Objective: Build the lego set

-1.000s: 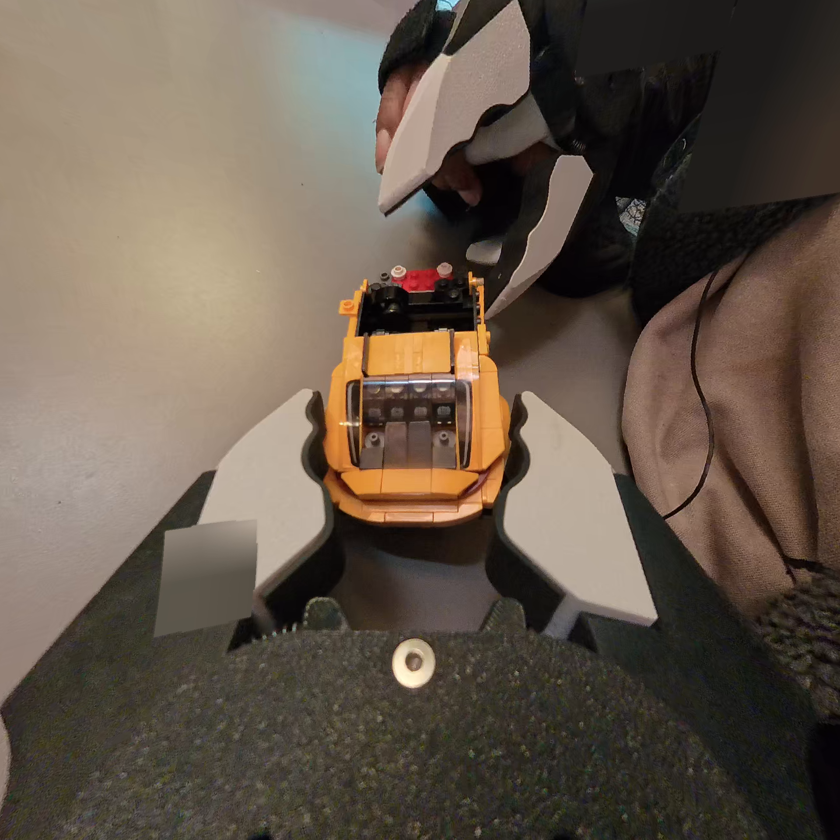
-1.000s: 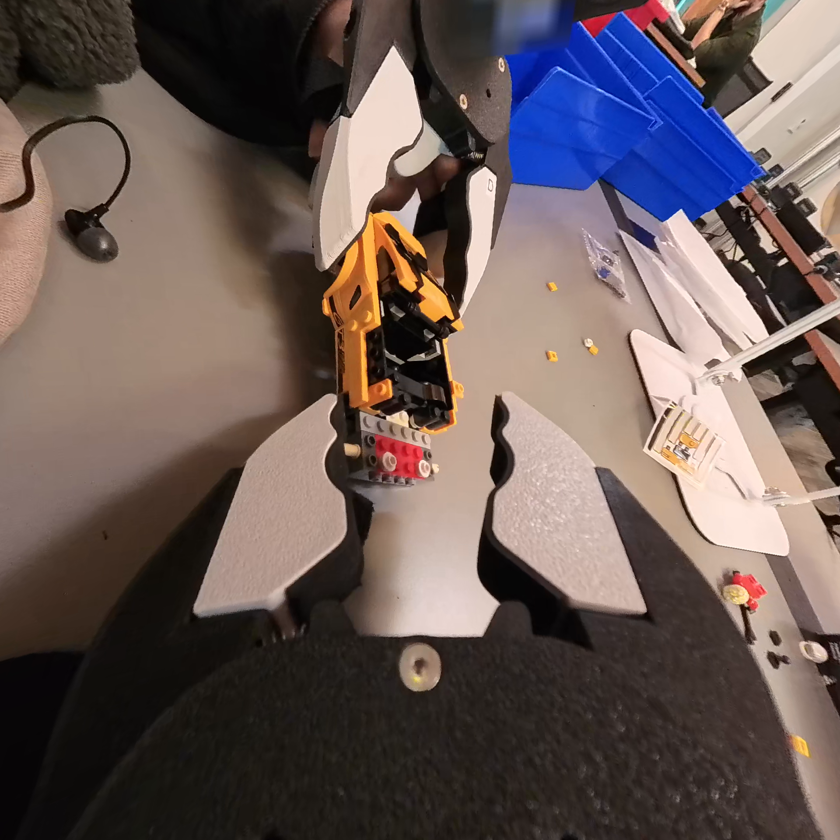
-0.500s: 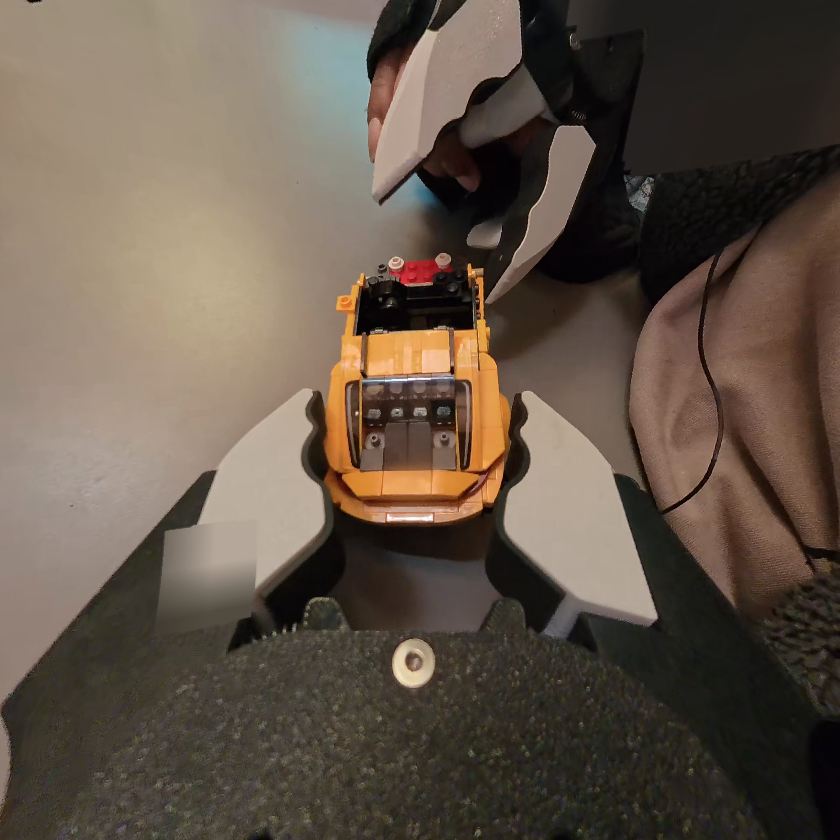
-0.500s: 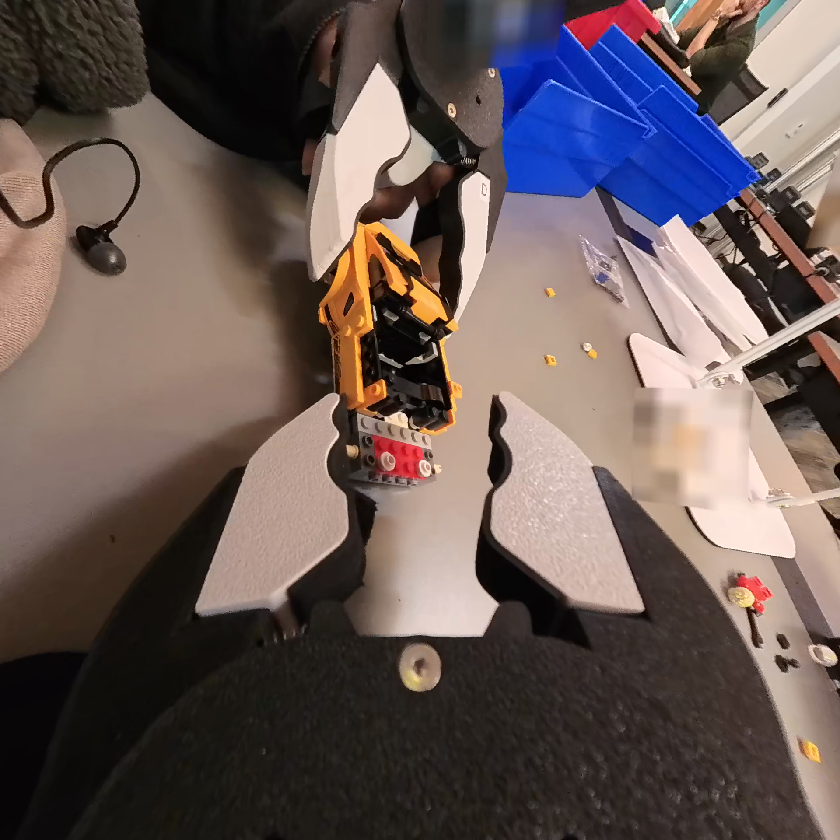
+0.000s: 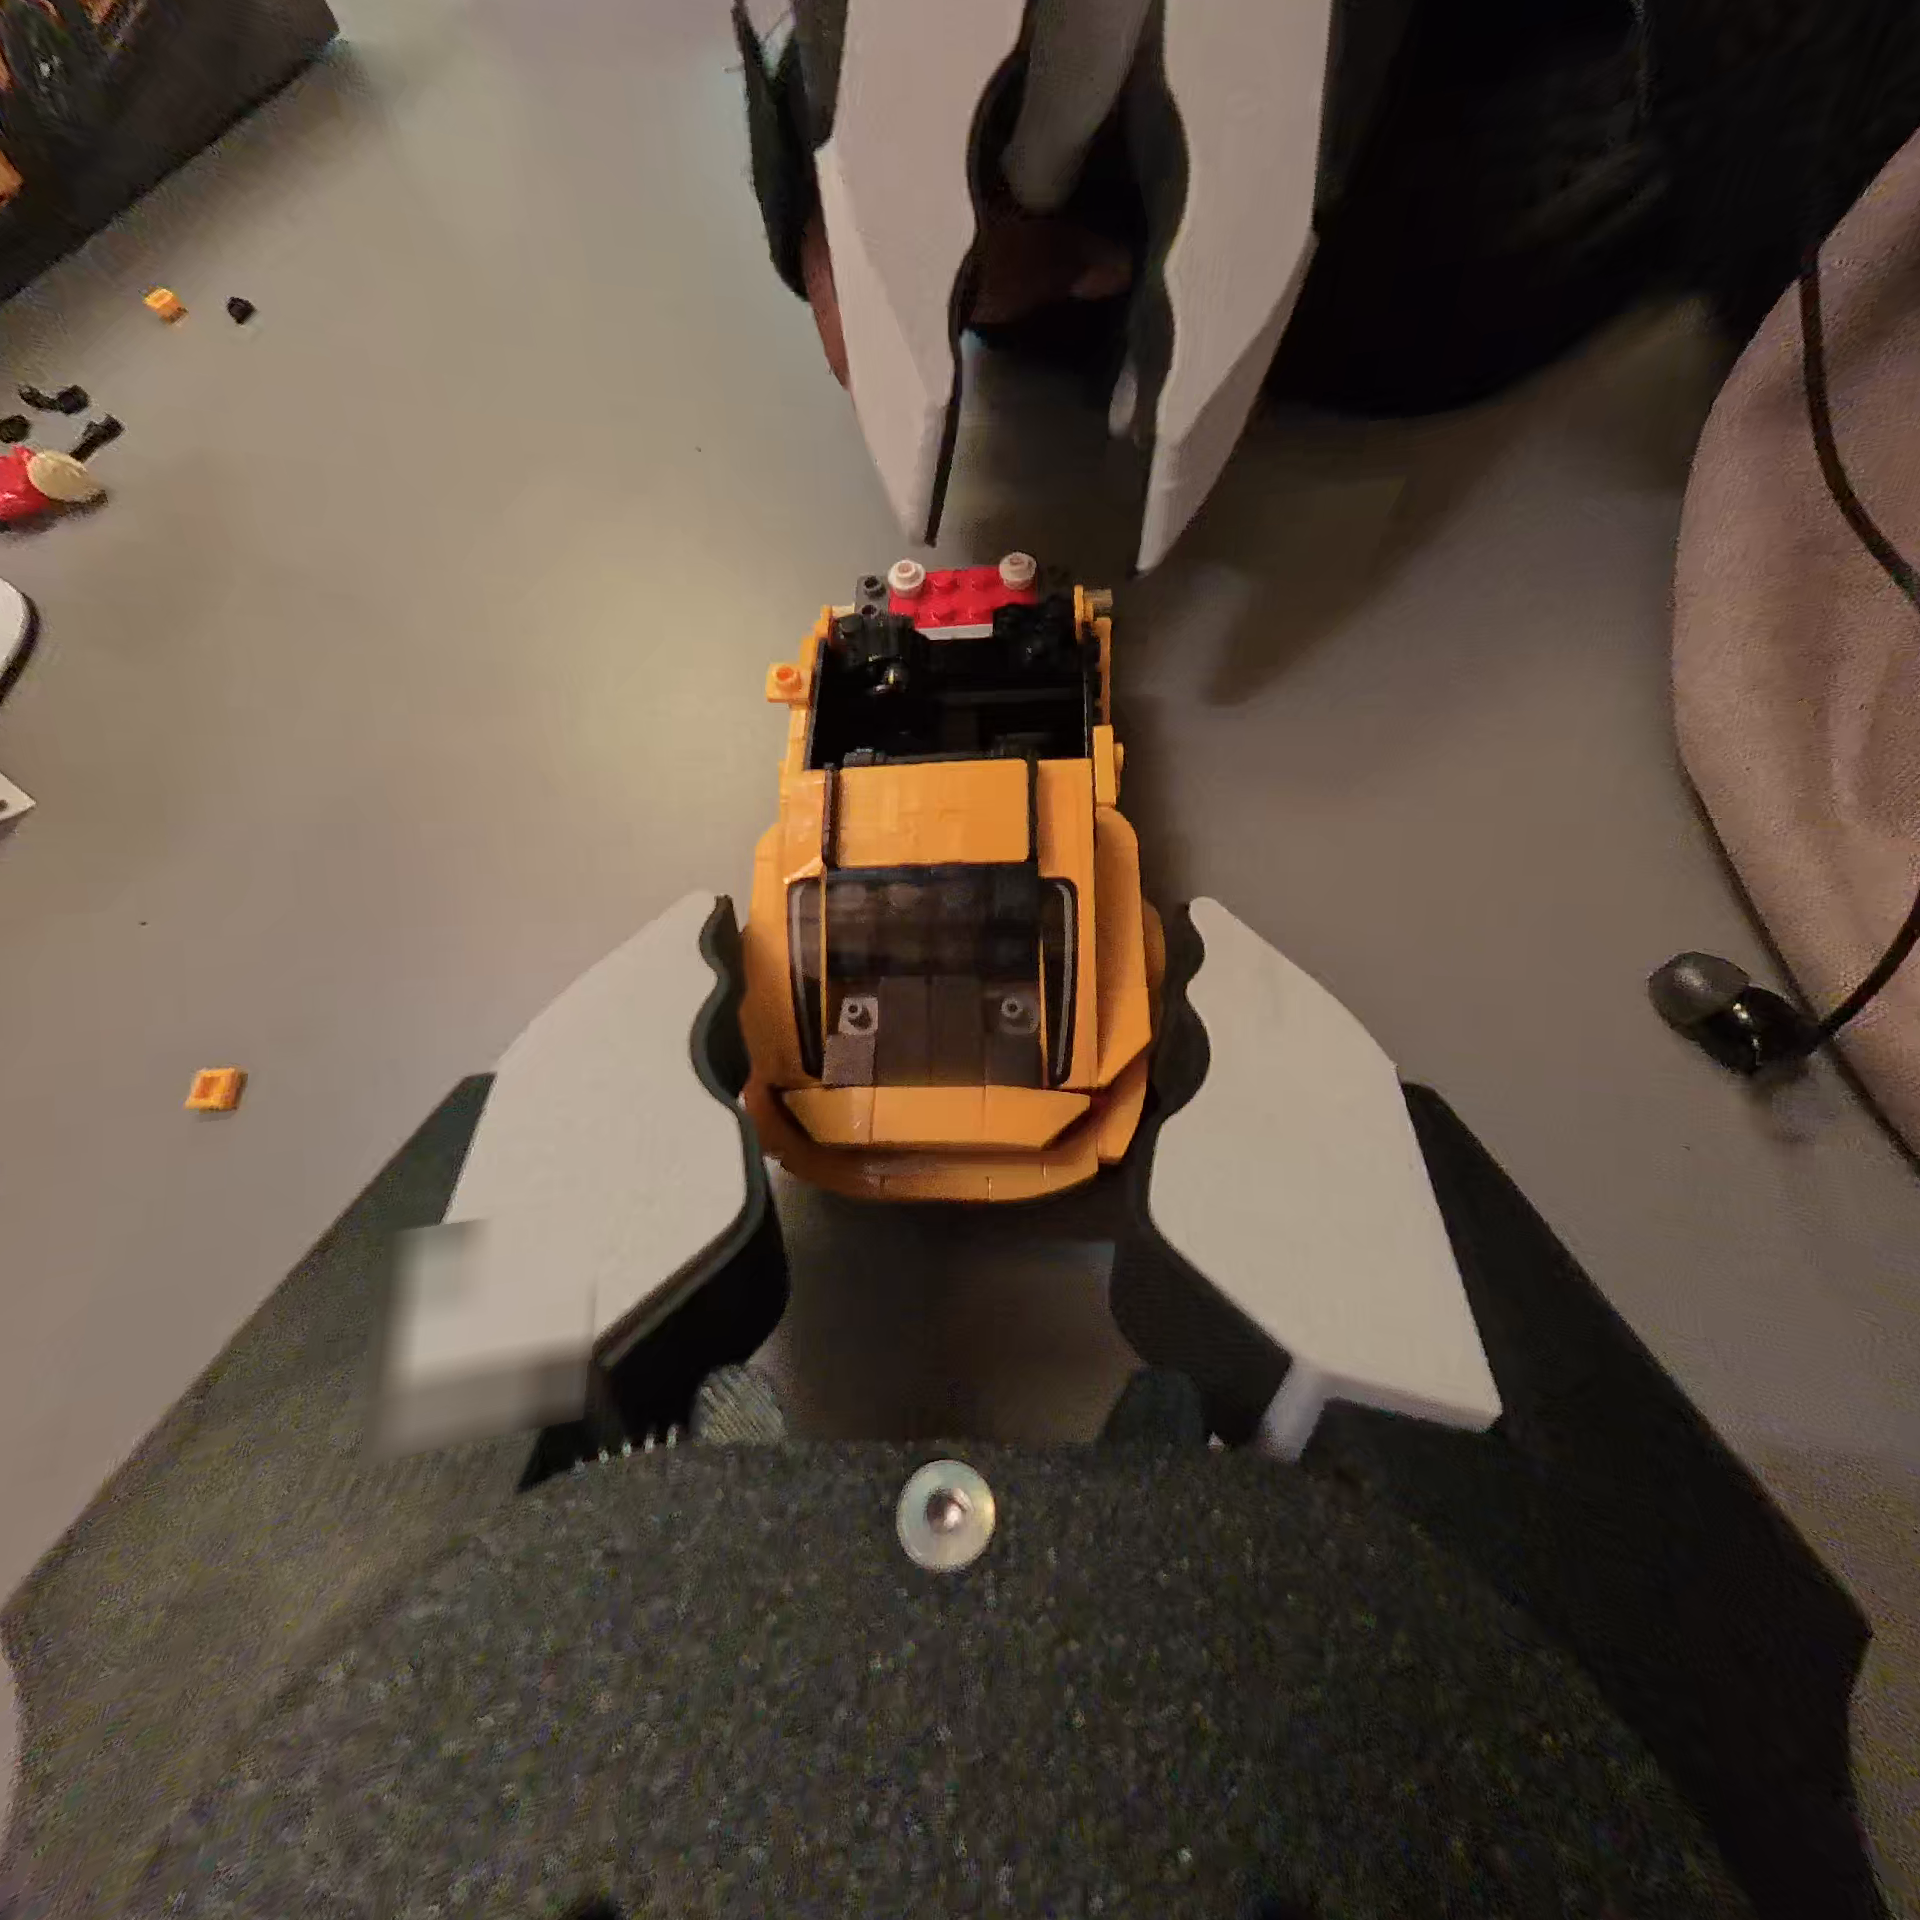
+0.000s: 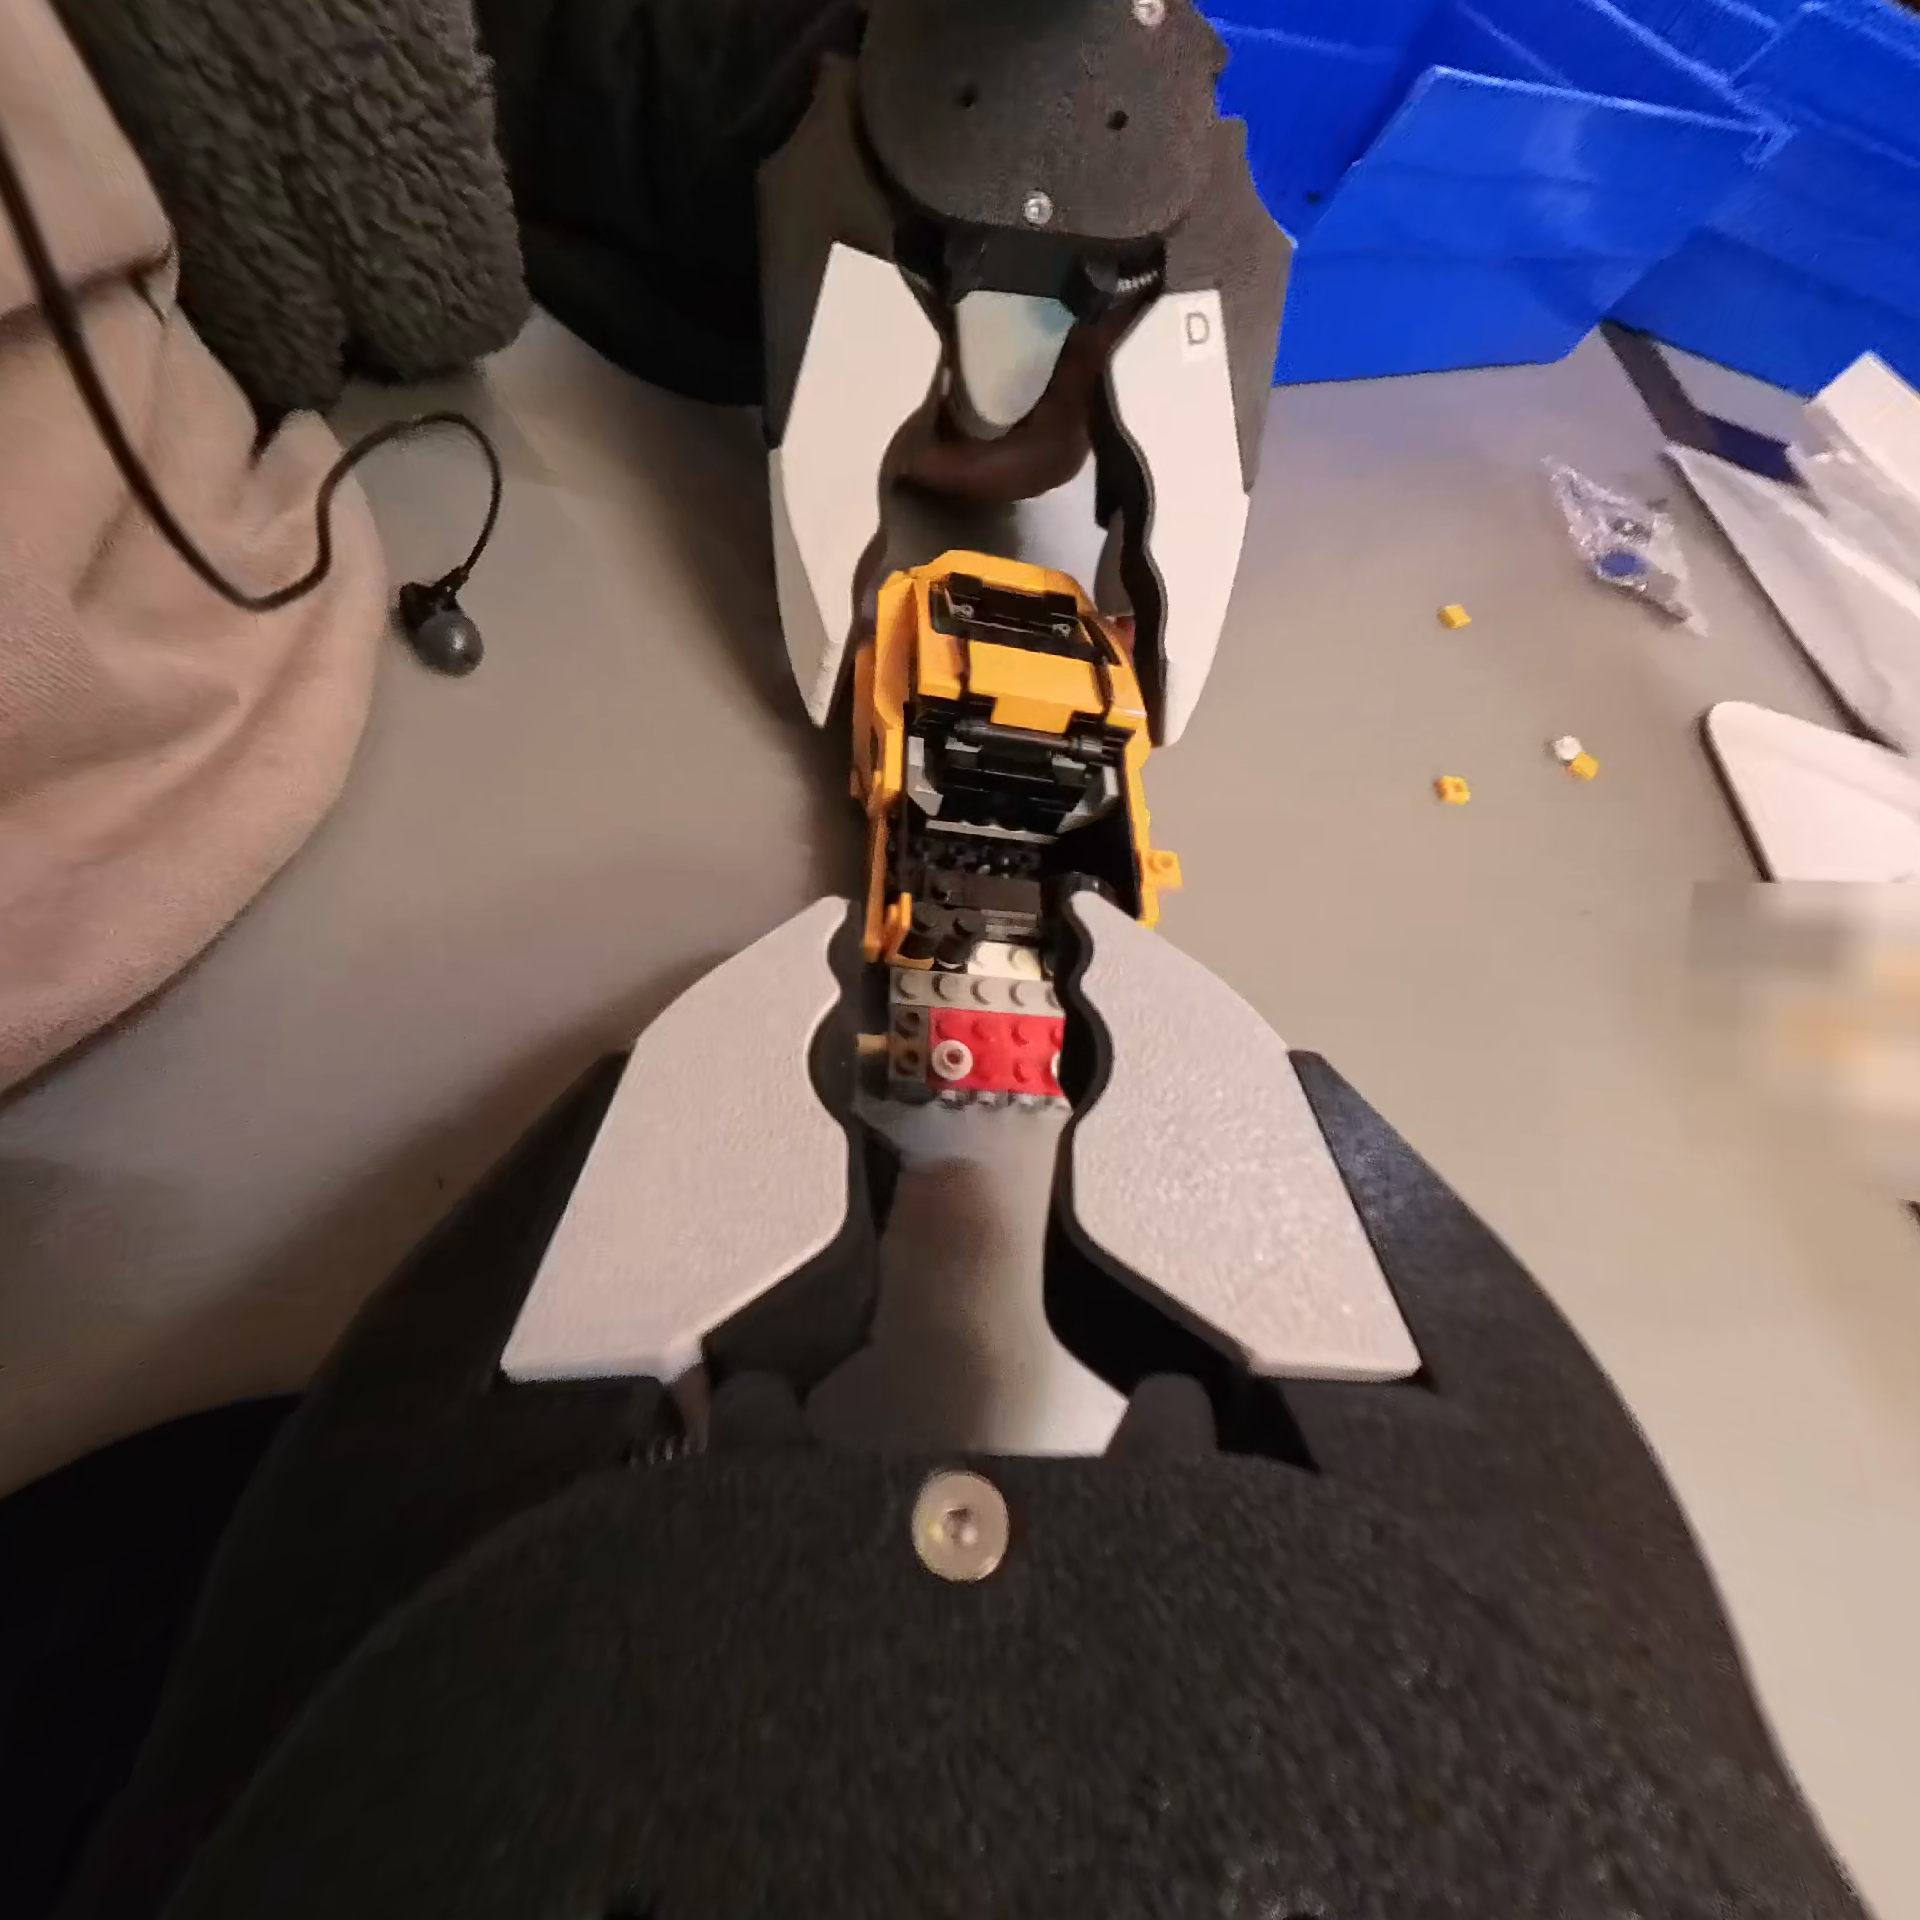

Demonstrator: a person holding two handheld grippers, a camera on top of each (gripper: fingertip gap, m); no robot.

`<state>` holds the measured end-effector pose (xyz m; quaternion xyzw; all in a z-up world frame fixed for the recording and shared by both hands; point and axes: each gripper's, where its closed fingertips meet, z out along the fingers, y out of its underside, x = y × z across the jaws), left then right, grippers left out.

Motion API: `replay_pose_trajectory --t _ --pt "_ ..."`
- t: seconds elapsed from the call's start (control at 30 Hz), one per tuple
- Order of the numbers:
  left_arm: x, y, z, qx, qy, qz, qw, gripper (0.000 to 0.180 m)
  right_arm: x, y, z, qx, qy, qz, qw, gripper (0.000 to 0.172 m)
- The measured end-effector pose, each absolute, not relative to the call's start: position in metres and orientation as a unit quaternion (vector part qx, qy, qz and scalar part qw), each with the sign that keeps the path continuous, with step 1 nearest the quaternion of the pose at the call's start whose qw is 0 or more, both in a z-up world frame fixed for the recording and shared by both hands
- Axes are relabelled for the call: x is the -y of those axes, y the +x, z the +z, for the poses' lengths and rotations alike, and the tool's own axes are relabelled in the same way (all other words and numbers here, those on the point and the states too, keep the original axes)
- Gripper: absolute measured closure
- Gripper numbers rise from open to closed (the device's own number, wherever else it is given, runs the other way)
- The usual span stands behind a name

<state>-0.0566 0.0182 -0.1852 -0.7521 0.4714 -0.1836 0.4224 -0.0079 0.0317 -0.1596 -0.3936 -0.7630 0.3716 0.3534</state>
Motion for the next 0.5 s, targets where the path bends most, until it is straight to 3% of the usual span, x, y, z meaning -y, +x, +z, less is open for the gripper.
replay_pose_trajectory --t 0.1,0.5 --pt "-0.018 -0.057 -0.185 -0.473 -0.751 -0.182 0.424 0.103 -0.034 -0.008 -0.157 0.75 -0.412 0.398 0.331 0.15" --pt "-0.018 -0.058 -0.171 -0.425 -0.757 -0.253 0.427 0.107 -0.037 -0.011 -0.151 0.724 -0.467 0.454 0.225 0.172"
